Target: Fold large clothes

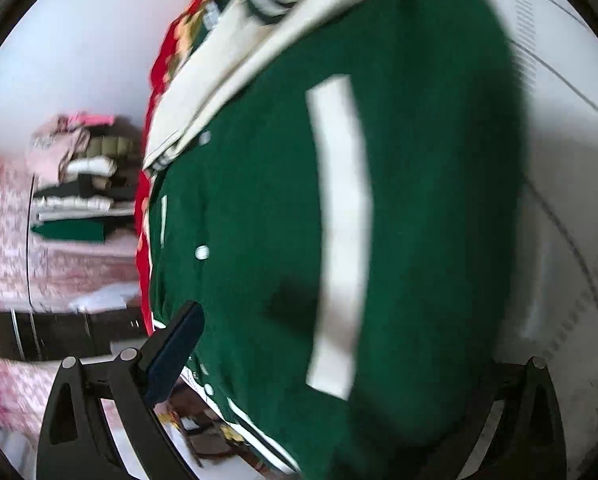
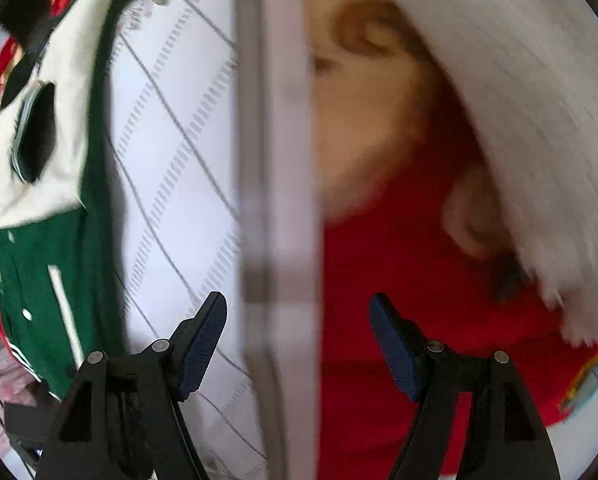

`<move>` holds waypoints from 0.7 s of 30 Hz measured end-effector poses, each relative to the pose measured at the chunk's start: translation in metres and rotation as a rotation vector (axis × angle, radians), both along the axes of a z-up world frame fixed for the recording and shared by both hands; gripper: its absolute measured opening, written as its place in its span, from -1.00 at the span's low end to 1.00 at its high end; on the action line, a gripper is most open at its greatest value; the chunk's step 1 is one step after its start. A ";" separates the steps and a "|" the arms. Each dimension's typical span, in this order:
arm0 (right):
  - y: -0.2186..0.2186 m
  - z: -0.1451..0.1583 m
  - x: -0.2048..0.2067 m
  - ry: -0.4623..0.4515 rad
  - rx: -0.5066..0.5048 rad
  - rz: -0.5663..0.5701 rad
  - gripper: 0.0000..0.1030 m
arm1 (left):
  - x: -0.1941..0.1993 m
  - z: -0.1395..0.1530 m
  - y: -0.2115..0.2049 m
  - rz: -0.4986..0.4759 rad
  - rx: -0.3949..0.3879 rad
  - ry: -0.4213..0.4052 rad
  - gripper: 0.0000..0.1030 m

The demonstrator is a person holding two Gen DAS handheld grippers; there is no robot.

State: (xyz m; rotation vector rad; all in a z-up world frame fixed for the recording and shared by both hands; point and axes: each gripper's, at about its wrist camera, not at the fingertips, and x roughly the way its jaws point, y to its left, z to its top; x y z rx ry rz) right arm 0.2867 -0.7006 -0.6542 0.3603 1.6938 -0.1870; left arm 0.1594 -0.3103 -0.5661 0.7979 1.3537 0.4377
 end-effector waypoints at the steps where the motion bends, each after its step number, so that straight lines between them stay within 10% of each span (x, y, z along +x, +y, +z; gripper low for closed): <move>1: 0.001 -0.001 0.014 -0.034 0.041 -0.011 0.47 | 0.002 0.005 0.005 0.020 -0.016 -0.014 0.66; 4: 0.005 -0.001 0.048 -0.152 0.182 -0.061 0.47 | 0.002 0.028 0.006 0.060 -0.099 -0.069 -0.59; 5: 0.008 -0.001 0.060 -0.196 0.244 -0.076 0.62 | 0.005 0.036 0.008 0.063 -0.119 -0.084 -0.70; 9: 0.031 -0.003 0.100 -0.331 0.447 -0.078 0.86 | 0.012 0.060 0.013 0.077 -0.178 -0.144 -0.77; 16: 0.088 -0.044 0.148 -0.282 0.607 -0.123 0.82 | 0.013 0.073 0.032 0.077 -0.262 -0.161 -0.79; 18: 0.115 -0.050 0.147 -0.272 0.585 -0.112 -0.18 | 0.013 0.077 0.041 0.081 -0.294 -0.162 -0.81; 21: 0.137 -0.038 0.148 -0.253 0.536 -0.130 -0.63 | 0.010 0.088 0.055 0.084 -0.354 -0.165 -0.81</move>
